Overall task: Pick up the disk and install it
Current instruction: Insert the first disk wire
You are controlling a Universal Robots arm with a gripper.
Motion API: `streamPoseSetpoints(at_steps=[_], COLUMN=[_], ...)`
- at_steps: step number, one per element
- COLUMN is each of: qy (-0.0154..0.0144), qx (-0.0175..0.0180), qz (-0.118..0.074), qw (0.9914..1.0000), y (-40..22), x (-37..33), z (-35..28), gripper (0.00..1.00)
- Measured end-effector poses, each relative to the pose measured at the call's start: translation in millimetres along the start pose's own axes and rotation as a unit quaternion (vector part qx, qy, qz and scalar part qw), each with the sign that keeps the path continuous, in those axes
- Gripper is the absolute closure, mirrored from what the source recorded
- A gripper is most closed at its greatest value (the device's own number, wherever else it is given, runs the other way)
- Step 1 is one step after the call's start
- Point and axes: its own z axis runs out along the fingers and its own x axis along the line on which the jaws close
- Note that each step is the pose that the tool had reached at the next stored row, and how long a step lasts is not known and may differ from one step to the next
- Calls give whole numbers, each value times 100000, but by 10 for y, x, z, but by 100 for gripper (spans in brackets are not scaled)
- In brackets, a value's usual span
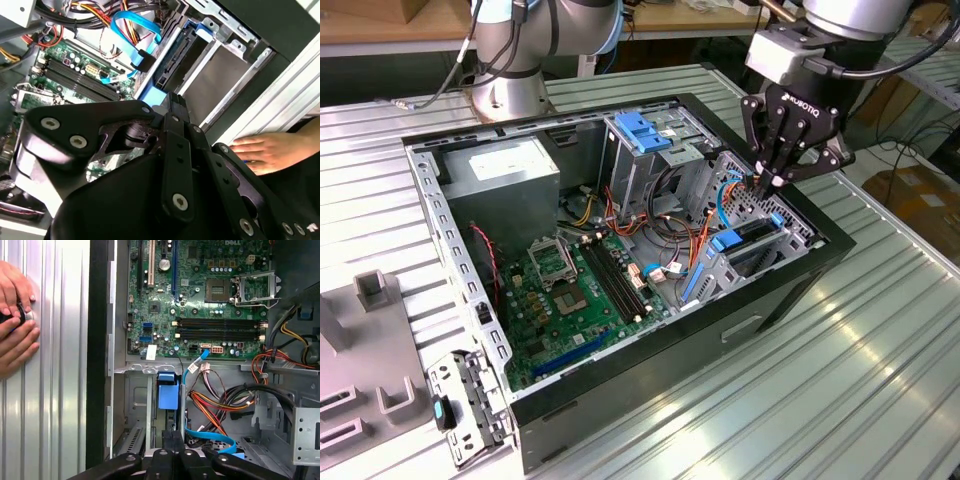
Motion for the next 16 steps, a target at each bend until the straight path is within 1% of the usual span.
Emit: streamPoseSetpoints(at_steps=[1,2,4,5,10,12,13,14,16], qy=[-21,-31,-41,-58,-64,-78,-80,-77,-72], qx=[113,121,-12,-163,-263,-251,-244,-229,-205], qz=[-1364,-1892,-2068,-2178,-2568,-2808,-2887,-3087,-3394], qw=[99991,99982,99979,99976,99967,99960,99958,99952,99942], y=[-8,-48,-132,-221,-450,-528,-548,-588,-646], x=[0,3,7,12,21,16,6,-13,-45], z=[1,2,3,5,9,11,10,10,9], gripper=[88,88,88,88,88,88,88,88,88])
